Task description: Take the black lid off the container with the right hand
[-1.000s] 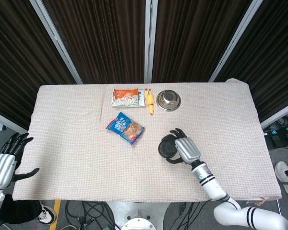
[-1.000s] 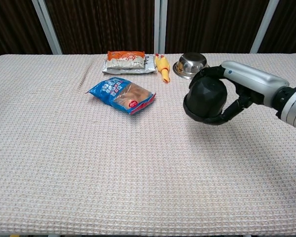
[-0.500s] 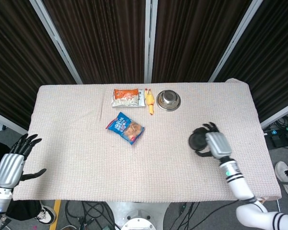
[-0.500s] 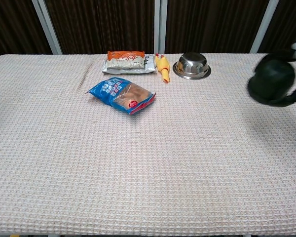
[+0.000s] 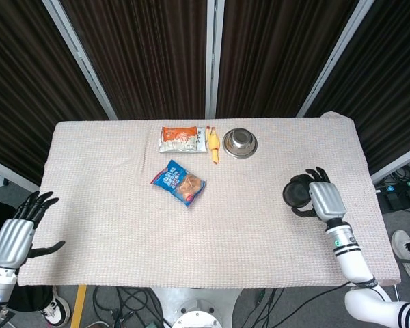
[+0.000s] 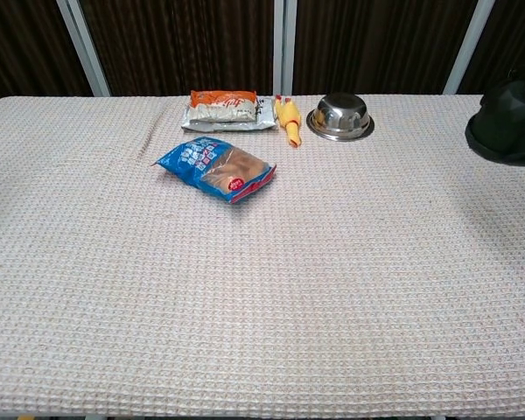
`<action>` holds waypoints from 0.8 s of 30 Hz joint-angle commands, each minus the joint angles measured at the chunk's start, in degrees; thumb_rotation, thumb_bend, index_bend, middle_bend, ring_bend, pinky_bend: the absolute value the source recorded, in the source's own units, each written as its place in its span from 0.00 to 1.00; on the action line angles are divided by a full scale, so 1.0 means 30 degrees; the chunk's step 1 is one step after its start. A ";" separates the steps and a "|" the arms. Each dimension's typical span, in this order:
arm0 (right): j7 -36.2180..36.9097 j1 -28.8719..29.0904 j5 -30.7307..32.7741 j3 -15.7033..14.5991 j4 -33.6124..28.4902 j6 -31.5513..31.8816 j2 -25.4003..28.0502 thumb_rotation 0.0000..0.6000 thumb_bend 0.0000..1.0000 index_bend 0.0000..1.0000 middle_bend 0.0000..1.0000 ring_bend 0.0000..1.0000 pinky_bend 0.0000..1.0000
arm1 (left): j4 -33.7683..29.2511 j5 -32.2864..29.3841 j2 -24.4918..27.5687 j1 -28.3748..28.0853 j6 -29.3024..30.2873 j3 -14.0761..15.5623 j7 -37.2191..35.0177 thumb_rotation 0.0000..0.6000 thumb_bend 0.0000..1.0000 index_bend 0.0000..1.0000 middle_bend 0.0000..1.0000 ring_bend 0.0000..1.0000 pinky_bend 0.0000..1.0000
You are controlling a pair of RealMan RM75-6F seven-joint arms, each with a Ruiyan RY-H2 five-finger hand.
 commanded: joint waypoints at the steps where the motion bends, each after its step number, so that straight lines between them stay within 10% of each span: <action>1: -0.1337 0.1476 -0.1350 -0.0667 -0.0248 -0.1511 -0.2676 1.00 0.21 0.40 0.44 0.11 0.00 | -0.0134 -0.0102 0.0092 0.0040 0.0091 -0.0064 0.0125 1.00 0.09 0.16 0.08 0.00 0.15; 6: -0.3236 0.2348 -0.1829 -0.0537 -0.1127 -0.1121 -0.4267 1.00 0.20 0.40 0.44 0.11 0.00 | -0.0090 -0.0365 0.0180 0.0051 0.0020 -0.0148 0.0026 1.00 0.09 0.16 0.08 0.00 0.15; 14: 0.0333 -0.0589 0.1476 -0.0067 0.1959 0.0199 -0.0692 1.00 0.21 0.40 0.44 0.11 0.00 | 0.0380 -0.0397 0.0155 0.0089 -0.0146 0.0004 -0.0376 1.00 0.09 0.16 0.08 0.00 0.15; 24: 0.0464 0.0716 -0.1295 -0.1376 0.3298 -0.1164 -0.3621 1.00 0.20 0.39 0.44 0.11 0.00 | -0.0098 -0.0385 0.0167 0.0108 -0.0119 0.0016 0.0290 1.00 0.09 0.16 0.08 0.00 0.15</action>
